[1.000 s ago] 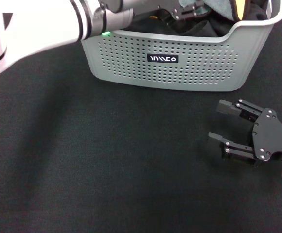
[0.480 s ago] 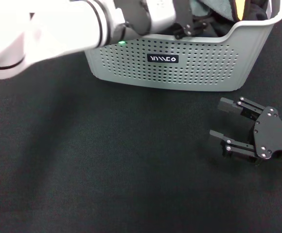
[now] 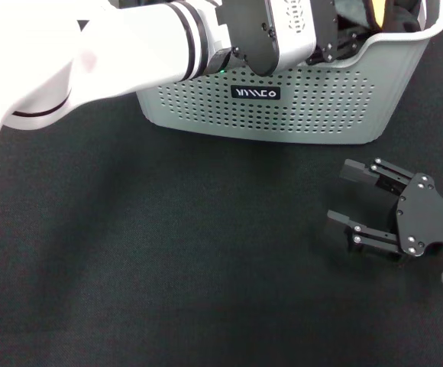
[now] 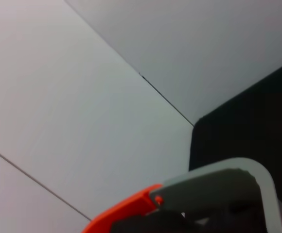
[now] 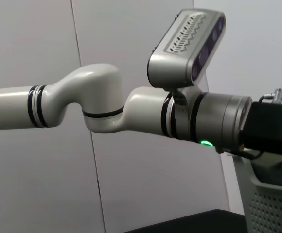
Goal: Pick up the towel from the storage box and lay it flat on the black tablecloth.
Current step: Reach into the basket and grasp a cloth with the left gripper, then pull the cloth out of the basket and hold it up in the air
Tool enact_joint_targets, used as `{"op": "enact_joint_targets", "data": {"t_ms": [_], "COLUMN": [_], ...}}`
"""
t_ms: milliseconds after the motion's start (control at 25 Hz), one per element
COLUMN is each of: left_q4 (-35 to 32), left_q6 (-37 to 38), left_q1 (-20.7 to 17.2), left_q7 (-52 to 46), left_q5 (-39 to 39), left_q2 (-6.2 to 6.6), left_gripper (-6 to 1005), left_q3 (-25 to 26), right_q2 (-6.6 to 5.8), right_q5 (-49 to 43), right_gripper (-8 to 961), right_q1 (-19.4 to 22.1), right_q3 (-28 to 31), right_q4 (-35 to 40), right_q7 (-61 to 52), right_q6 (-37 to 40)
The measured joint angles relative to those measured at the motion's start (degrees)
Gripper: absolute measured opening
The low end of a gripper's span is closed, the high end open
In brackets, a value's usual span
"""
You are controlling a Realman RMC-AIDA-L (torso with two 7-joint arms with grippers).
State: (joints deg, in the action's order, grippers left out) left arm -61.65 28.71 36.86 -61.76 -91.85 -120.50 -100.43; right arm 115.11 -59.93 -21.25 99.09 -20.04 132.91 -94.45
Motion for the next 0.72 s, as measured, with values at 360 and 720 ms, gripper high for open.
{"op": "enact_joint_targets", "data": {"t_ms": [360,720], "left_q4": [-1.0,1.7], "left_q6": [-0.1,2.6], "left_q1": [-2.0,-5.5], "left_q7": [10.0,25.1], "left_q5": [14.1,40.8], "left_q2": [0.01,0.02], "left_gripper": [289,60], "left_q3": [0.2,0.3], "right_q2": [0.11,0.12], "right_q5": [-0.2,-0.5], "right_gripper": [771,771], "right_q1": [0.1,0.3], "right_q3": [-0.2,-0.3], "right_q4": [0.0,0.0], "right_q7": [0.0,0.1], "right_q6": [-0.6,-0.8]}}
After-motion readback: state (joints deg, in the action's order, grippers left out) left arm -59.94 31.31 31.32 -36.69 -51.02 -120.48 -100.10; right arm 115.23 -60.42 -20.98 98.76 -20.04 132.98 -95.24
